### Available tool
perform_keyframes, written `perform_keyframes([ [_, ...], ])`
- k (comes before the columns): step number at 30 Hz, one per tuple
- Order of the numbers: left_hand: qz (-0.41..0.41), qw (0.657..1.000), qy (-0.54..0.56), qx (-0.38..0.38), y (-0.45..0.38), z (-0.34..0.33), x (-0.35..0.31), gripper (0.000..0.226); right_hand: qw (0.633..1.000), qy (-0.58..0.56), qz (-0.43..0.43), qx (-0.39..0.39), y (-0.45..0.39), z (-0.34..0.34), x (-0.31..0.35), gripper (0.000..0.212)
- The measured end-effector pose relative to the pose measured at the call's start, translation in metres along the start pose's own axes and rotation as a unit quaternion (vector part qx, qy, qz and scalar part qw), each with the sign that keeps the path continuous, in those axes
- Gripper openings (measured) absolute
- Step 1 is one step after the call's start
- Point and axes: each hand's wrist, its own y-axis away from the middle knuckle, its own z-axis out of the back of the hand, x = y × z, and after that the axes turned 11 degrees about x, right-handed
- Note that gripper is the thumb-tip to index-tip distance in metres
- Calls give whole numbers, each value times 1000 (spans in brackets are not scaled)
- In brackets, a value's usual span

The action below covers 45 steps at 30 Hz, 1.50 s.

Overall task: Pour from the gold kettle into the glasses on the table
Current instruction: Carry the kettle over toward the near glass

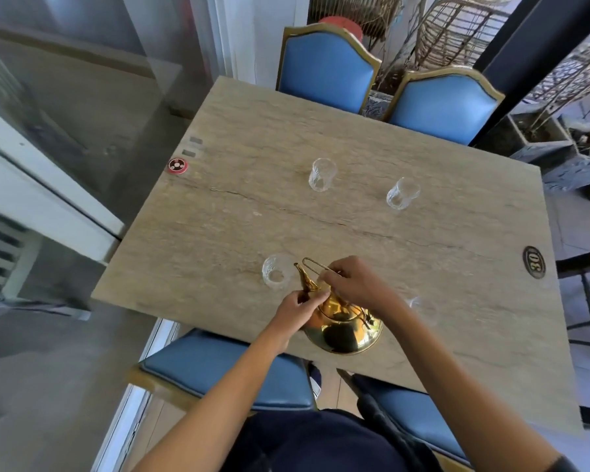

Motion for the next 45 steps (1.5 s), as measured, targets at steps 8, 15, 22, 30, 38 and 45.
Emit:
perform_keyframes([
  [8,27,997,73,3,5,-3,-3,34,999,49,-6,14,-19,-6,14,36],
  [15,44,994,94,16,3,4,1,48,998,54,-15,27,-31,-8,21,34],
  [22,42,993,103,24,0,6,4,46,998,51,-11,31,-34,-9,23,36],
  [30,42,994,98,19,-5,5,9,48,998,50,-9,40,-33,-9,23,36],
  [38,42,994,98,22,-2,2,7,51,998,46,-12,38,-30,-8,24,35],
  [45,44,994,102,22,0,1,9,62,998,46,-13,42,-30,-9,23,35],
])
